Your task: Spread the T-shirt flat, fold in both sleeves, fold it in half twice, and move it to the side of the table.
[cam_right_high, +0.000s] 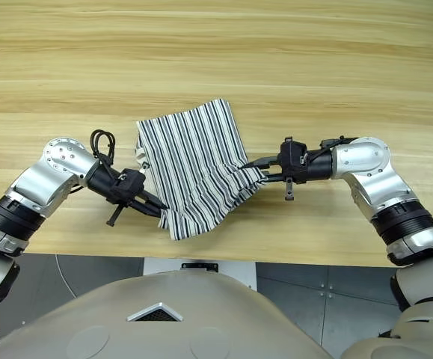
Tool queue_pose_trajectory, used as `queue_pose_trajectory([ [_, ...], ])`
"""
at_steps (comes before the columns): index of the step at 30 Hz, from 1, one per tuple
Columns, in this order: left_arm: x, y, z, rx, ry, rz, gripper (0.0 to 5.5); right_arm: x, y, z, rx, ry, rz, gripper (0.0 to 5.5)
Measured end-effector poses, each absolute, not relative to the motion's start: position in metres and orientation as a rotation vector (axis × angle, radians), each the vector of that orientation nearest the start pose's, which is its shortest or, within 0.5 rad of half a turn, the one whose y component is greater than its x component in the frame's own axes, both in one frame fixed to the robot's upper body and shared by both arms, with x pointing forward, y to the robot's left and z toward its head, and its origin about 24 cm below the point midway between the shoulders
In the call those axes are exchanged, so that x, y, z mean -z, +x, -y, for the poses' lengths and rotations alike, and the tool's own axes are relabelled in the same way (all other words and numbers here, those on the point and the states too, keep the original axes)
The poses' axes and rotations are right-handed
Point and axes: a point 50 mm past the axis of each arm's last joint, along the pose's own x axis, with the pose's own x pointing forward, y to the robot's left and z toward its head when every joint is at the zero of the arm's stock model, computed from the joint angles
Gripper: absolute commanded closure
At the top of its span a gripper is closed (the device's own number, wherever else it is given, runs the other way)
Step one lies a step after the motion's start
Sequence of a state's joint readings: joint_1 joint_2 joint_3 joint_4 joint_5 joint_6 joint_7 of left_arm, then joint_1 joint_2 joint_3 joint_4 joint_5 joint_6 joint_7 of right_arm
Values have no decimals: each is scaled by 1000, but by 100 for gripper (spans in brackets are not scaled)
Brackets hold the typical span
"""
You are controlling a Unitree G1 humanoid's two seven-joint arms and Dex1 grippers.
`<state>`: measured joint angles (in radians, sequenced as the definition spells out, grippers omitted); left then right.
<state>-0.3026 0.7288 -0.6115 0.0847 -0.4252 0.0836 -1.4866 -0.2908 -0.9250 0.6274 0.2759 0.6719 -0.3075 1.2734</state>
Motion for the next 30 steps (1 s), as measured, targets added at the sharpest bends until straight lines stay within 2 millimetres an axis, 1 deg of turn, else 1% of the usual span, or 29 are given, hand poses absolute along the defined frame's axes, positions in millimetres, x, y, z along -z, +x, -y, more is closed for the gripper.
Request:
queue_pose_trajectory([
  [2, -49, 216, -142, 1919, 158, -470, 540, -54, 223, 204, -1647, -178, -331, 490],
  [4, -50, 218, -141, 1916, 142, -466, 540, -52, 219, 207, -1656, -145, -360, 490],
  [5, -50, 220, -139, 1902, 120, -450, 540, -52, 217, 209, -1638, -139, -358, 490],
  [8, -49, 224, -136, 1878, 93, -419, 540, -49, 218, 205, -1600, -128, -315, 490],
  [12, -52, 233, -141, 1788, 75, -341, 540, -42, 228, 193, -1516, -104, -236, 490],
  [15, -55, 238, -150, 1728, 58, -302, 540, -39, 239, 187, -1445, -60, -199, 490],
  [17, -53, 238, -156, 1693, 40, -303, 540, -41, 248, 185, -1401, -34, -174, 527],
  [18, -52, 237, -158, 1682, 32, -305, 540, -42, 250, 185, -1392, -34, -166, 538],
  [22, -53, 239, -161, 1656, 19, -282, 540, -41, 253, 187, -1371, -31, -176, 538],
  [24, -55, 241, -162, 1638, 9, -259, 540, -40, 255, 184, -1366, -26, -171, 538],
  [30, -46, 247, -171, 1523, -5, -250, 540, -35, 264, 176, -1305, -41, -152, 538],
])
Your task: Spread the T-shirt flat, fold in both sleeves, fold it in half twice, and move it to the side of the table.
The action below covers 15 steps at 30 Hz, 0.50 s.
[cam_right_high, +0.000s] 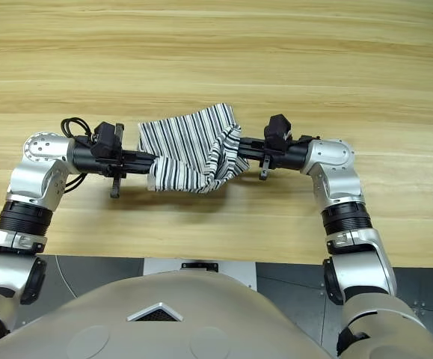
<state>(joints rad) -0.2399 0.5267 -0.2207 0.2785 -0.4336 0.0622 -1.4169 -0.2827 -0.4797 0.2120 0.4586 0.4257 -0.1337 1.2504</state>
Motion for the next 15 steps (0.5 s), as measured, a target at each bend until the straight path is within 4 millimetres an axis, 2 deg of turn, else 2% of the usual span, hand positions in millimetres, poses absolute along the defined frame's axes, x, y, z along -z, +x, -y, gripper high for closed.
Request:
queue_pose_trajectory([
  [7, -28, 252, -194, 1358, -1, -289, 540, -33, 283, 163, -1213, -80, -125, 538],
  [15, -20, 257, -205, 1286, -21, -300, 540, -30, 297, 160, -1135, -129, -131, 538],
])
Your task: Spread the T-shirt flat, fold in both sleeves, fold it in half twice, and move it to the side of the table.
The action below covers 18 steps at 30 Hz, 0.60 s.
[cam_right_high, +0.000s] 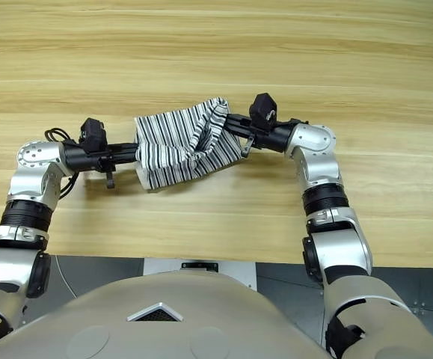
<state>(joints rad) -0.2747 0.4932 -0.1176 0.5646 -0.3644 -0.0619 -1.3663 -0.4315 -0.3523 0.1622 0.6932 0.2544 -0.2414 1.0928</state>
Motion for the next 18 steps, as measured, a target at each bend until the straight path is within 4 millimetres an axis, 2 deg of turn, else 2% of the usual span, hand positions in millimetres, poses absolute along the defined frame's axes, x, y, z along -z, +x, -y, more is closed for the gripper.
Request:
queue_pose_trajectory([
  [9, 1, 268, -213, 1096, -21, -431, 540, -8, 296, 162, -1093, -225, -258, 538],
  [13, 6, 278, -214, 1001, -49, -487, 540, -1, 300, 156, -1049, -231, -297, 538],
  [18, 9, 285, -214, 956, -79, -532, 540, 1, 313, 141, -962, -208, -354, 538],
])
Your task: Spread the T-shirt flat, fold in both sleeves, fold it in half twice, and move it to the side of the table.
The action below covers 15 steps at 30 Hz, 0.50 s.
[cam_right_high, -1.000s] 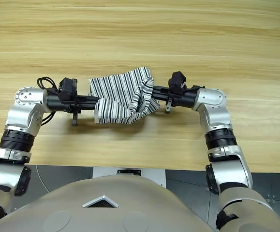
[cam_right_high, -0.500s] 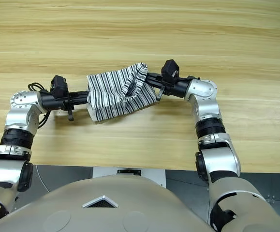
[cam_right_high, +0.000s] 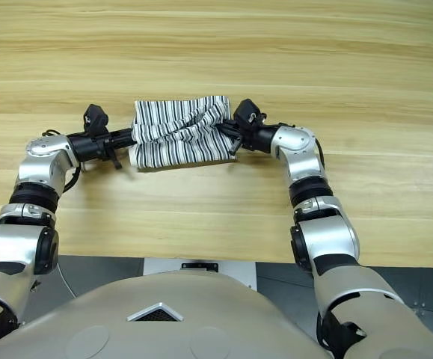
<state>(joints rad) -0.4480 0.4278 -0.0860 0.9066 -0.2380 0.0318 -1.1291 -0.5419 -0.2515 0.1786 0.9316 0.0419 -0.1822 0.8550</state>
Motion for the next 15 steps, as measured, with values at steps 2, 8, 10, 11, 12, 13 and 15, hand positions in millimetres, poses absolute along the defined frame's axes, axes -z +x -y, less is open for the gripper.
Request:
queue_pose_trajectory([
  [2, 10, 287, -213, 943, -105, -556, 540, 1, 318, 137, -917, -193, -381, 538],
  [8, 12, 295, -215, 850, -284, -639, 540, 3, 327, 133, -838, -191, -422, 538],
  [10, 11, 297, -217, 805, -396, -653, 540, 1, 328, 133, -840, -147, -424, 538],
  [11, 9, 297, -217, 802, -461, -647, 540, 0, 327, 135, -849, -75, -427, 538],
  [12, 7, 296, -217, 819, -511, -636, 540, -1, 325, 137, -858, -6, -424, 538],
  [13, 4, 295, -217, 841, -543, -620, 540, -3, 324, 139, -875, 76, -424, 538],
  [15, -5, 298, -217, 858, -584, -572, 540, -7, 322, 141, -913, 213, -426, 538],
])
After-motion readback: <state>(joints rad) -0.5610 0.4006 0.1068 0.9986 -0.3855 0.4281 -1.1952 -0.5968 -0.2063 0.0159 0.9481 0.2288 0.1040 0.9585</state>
